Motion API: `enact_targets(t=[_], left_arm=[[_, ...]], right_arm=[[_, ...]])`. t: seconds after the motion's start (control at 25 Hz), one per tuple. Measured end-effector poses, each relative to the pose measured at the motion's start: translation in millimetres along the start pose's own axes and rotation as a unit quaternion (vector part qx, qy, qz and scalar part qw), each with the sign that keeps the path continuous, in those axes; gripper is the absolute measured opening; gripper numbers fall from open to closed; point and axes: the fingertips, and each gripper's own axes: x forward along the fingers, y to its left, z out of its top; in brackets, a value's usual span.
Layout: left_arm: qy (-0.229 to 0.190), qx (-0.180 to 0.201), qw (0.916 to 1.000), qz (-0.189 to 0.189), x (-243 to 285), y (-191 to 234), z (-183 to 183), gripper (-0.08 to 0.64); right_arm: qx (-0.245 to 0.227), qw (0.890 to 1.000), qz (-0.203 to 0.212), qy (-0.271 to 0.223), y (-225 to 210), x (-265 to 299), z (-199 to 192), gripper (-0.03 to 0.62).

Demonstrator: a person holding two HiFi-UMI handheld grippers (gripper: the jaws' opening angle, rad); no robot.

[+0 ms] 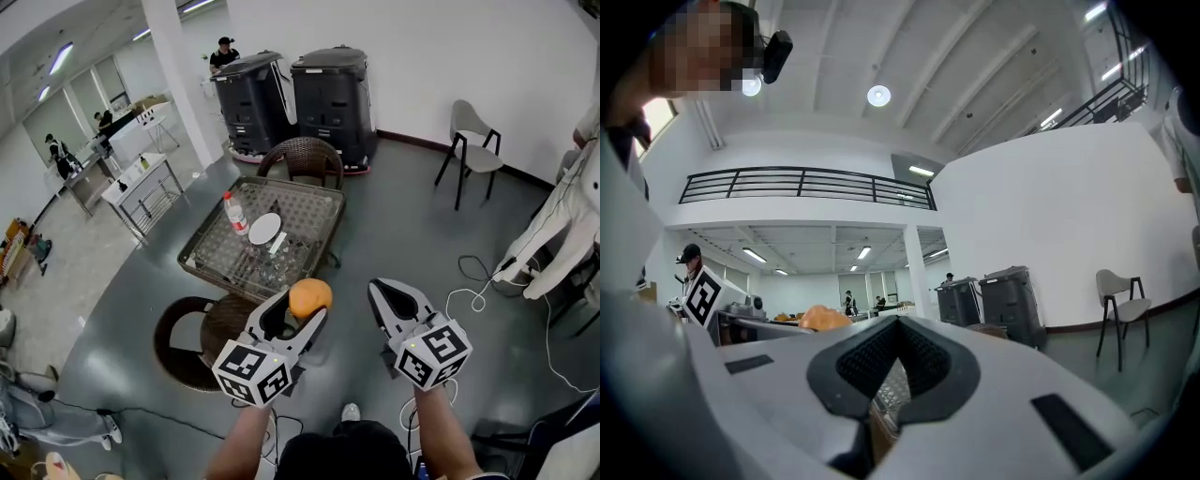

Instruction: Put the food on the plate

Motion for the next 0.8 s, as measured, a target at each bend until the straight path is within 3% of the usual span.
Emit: enact_targets(t=[0.4, 0.8], left_arm=[[0.008, 0.000, 0.9999, -0.012, 66.0, 0.4, 8.6, 0.288], [0.002, -0.005, 0.9997, -0.023, 146.7, 48.4, 8.8, 0.288]], right_arm=[[0.010, 1.000, -0.012, -0.006, -64.9, 9.9, 8.0, 0.003], [-0.014, 1.000, -0.020, 0.012, -130.5, 61.1, 1.1, 0.003]])
